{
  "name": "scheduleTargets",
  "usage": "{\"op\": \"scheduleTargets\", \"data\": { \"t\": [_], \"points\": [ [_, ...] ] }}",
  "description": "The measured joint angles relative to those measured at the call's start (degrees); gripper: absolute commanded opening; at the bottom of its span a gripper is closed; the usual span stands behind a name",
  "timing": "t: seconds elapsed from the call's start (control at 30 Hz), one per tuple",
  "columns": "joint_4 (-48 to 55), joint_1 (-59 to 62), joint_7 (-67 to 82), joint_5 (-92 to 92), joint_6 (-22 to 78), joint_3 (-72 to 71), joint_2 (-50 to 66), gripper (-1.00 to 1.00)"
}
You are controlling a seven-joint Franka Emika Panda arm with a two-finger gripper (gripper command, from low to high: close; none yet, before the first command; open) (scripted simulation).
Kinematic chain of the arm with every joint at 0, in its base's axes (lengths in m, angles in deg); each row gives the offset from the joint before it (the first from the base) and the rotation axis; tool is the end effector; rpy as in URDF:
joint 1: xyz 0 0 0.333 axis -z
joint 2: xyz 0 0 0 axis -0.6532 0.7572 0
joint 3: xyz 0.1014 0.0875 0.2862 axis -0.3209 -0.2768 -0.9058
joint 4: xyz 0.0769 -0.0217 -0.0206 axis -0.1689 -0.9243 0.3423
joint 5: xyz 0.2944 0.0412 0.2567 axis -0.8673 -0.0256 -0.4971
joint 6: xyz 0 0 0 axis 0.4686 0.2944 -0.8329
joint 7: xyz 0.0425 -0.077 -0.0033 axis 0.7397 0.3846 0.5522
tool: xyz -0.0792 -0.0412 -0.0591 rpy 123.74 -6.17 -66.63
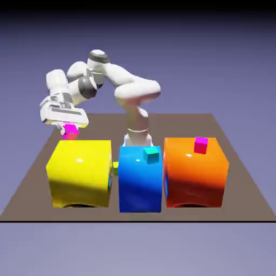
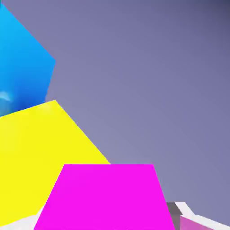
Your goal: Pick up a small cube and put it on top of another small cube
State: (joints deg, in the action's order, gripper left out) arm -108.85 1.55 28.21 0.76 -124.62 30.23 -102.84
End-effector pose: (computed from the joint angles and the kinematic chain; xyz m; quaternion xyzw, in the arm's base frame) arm 0.3422 -0.2486 0.3649 -0.8880 -0.0956 -0.4142 0.1753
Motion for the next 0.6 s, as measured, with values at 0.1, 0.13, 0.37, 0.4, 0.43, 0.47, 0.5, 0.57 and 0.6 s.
{"op": "scheduleTargets", "data": {
  "t": [0.1,0.13,0.37,0.4,0.43,0.47,0.5,0.57,0.6],
  "points": [
    [-2.7,-6.2,-2.6,-1.6,-6.1,0.4,1.6,-1.0],
    [-3.5,-8.3,-3.4,-2.2,-8.1,0.6,2.1,-1.0],
    [-9.7,-22.8,-9.5,-6.0,-22.4,1.6,5.8,-1.0],
    [-10.6,-24.9,-10.3,-6.5,-24.4,1.8,6.3,-1.0],
    [-11.5,-27.0,-11.2,-7.0,-26.5,1.9,6.9,-1.0],
    [-12.4,-29.1,-12.0,-7.6,-28.5,2.0,7.4,-1.0],
    [-13.3,-31.1,-12.9,-8.1,-30.5,2.2,7.9,-1.0],
    [-15.0,-35.3,-14.6,-9.2,-34.6,2.5,9.0,-1.0],
    [-15.9,-37.4,-15.5,-9.8,-36.6,2.6,9.5,-1.0]
  ]
}}
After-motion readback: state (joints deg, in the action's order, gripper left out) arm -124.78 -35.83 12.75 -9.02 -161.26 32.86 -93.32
